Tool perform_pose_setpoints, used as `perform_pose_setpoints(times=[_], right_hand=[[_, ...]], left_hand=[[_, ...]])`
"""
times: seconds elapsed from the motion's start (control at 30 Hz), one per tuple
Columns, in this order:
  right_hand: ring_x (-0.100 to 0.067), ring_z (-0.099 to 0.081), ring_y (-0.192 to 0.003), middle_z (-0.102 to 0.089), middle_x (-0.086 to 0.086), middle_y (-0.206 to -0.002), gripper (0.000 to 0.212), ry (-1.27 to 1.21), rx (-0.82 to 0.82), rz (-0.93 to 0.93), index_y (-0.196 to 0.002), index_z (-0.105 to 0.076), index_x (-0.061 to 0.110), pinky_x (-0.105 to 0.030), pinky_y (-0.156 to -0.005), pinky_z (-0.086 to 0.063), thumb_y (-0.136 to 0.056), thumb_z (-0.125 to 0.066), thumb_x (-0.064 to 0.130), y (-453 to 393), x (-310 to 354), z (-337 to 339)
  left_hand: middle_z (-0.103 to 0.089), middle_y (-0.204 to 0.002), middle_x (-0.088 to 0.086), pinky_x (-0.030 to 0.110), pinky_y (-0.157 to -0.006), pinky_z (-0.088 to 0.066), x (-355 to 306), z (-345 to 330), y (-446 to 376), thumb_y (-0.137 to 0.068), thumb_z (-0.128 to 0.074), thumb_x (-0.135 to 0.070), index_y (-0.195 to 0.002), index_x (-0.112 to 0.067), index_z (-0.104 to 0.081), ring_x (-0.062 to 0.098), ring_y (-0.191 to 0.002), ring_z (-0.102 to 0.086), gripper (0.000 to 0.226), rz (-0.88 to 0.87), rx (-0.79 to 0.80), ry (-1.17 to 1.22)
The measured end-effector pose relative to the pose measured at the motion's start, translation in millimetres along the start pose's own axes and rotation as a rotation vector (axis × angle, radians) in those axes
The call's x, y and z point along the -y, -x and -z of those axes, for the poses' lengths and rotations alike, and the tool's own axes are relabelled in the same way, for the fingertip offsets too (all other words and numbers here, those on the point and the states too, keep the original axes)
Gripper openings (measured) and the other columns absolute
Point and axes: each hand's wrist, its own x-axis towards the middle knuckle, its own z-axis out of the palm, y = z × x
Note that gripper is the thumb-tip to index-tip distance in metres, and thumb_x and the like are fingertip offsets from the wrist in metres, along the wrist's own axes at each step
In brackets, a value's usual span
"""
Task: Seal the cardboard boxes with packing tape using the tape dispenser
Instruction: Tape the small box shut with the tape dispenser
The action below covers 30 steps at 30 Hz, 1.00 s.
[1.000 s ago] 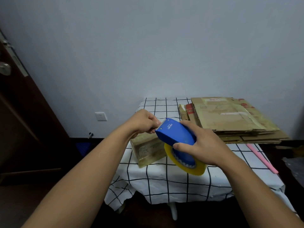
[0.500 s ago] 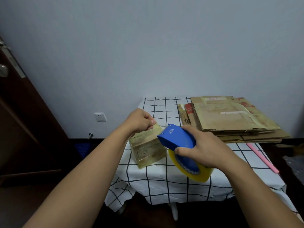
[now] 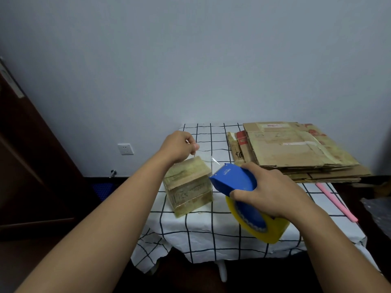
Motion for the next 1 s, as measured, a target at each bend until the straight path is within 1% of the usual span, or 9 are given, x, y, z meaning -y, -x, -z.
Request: perform_pose_setpoints(times=[0.07, 0.13, 0.2, 0.27, 0.4, 0.67, 0.8, 0.87, 1.0], right_hand=[[-0.005, -0.054, -0.071, -0.053, 0.014, -0.090, 0.074, -0.010, -0.010, -0.008, -0.136, -0.035, 0.044, -0.027, -0.055, -0.045, -0.072, -0.052, 0.078, -1.9, 3.5, 2.0], [-0.007, -0.055, -0.066, -0.054, 0.014, -0.087, 0.072, -0.016, -0.024, -0.011, -0.135, -0.037, 0.043, -0.028, -0.053, -0.045, -0.072, -0.052, 0.076, -4.6, 7.2, 3.5], [-0.007, -0.055, -0.062, -0.053, 0.015, -0.085, 0.070, -0.008, -0.032, -0.014, -0.132, -0.040, 0.042, -0.029, -0.052, -0.044, -0.071, -0.051, 0.075, -6.8, 10.2, 5.3], [-0.007, -0.054, -0.061, -0.052, 0.015, -0.083, 0.068, 0.001, -0.029, -0.020, -0.130, -0.042, 0.042, -0.028, -0.051, -0.042, -0.070, -0.052, 0.075, -8.7, 11.7, 6.4], [-0.007, -0.055, -0.055, -0.054, 0.012, -0.080, 0.064, 0.013, -0.018, -0.031, -0.125, -0.044, 0.042, -0.028, -0.050, -0.042, -0.070, -0.052, 0.073, -11.4, 13.0, 6.4], [-0.006, -0.053, -0.064, -0.051, 0.014, -0.081, 0.060, 0.026, -0.009, -0.029, -0.121, -0.043, 0.038, -0.028, -0.051, -0.041, -0.072, -0.051, 0.072, -16.8, 20.3, 3.1], [-0.006, -0.049, -0.066, -0.050, 0.014, -0.080, 0.055, 0.039, -0.005, -0.043, -0.116, -0.042, 0.037, -0.029, -0.052, -0.038, -0.074, -0.052, 0.072, -17.5, 24.0, -1.3], [-0.008, -0.048, -0.066, -0.050, 0.011, -0.079, 0.053, 0.043, -0.002, -0.047, -0.113, -0.041, 0.036, -0.030, -0.052, -0.038, -0.075, -0.052, 0.071, -18.4, 27.0, -4.5], [-0.008, -0.048, -0.065, -0.051, 0.009, -0.079, 0.050, 0.044, -0.006, -0.061, -0.109, -0.040, 0.035, -0.030, -0.050, -0.036, -0.076, -0.051, 0.070, -19.4, 29.8, -9.4]], left_hand=[[-0.071, -0.086, -0.001, 0.031, -0.072, -0.048, -1.0, -1.9, -5.0, -0.091, -0.067, -0.023, -0.082, -0.014, -0.068, 0.018, -0.078, -0.059, 0.013, 0.012, -0.006, 0.019], [-0.068, -0.091, 0.002, 0.029, -0.068, -0.045, -0.9, -2.9, -11.4, -0.090, -0.069, -0.025, -0.081, -0.016, -0.067, 0.019, -0.079, -0.058, 0.013, 0.029, -0.023, 0.046], [-0.065, -0.094, 0.002, 0.029, -0.073, -0.044, -0.3, -2.2, -16.9, -0.089, -0.071, -0.027, -0.080, -0.017, -0.067, 0.018, -0.084, -0.057, 0.015, 0.055, -0.023, 0.074], [-0.065, -0.088, 0.000, 0.030, -0.078, -0.046, 2.3, 0.2, -21.7, -0.087, -0.074, -0.026, -0.079, -0.015, -0.068, 0.018, -0.086, -0.058, 0.015, 0.079, 0.007, 0.112], [-0.063, -0.068, 0.001, 0.030, -0.070, -0.047, 9.0, 2.6, -26.9, -0.089, -0.071, -0.017, -0.082, -0.007, -0.071, 0.016, -0.066, -0.053, 0.012, 0.098, 0.077, 0.174], [-0.062, -0.070, -0.008, 0.027, -0.073, -0.046, 15.5, -8.9, -37.4, -0.089, -0.072, -0.020, -0.081, -0.007, -0.071, 0.009, -0.069, -0.056, 0.015, 0.066, 0.052, 0.015], [-0.062, -0.075, -0.006, 0.030, -0.074, -0.048, 26.3, -20.3, -38.6, -0.089, -0.072, -0.020, -0.084, -0.010, -0.069, 0.015, -0.076, -0.058, 0.011, 0.086, 0.051, 0.064], [-0.061, -0.075, -0.004, 0.030, -0.071, -0.047, 29.8, -23.9, -39.8, -0.089, -0.072, -0.021, -0.084, -0.013, -0.068, 0.016, -0.075, -0.058, 0.010, 0.091, 0.037, 0.086], [-0.062, -0.077, -0.003, 0.029, -0.075, -0.048, 32.9, -29.3, -41.9, -0.088, -0.074, -0.024, -0.082, -0.016, -0.067, 0.017, -0.079, -0.059, 0.012, 0.088, 0.015, 0.080]])
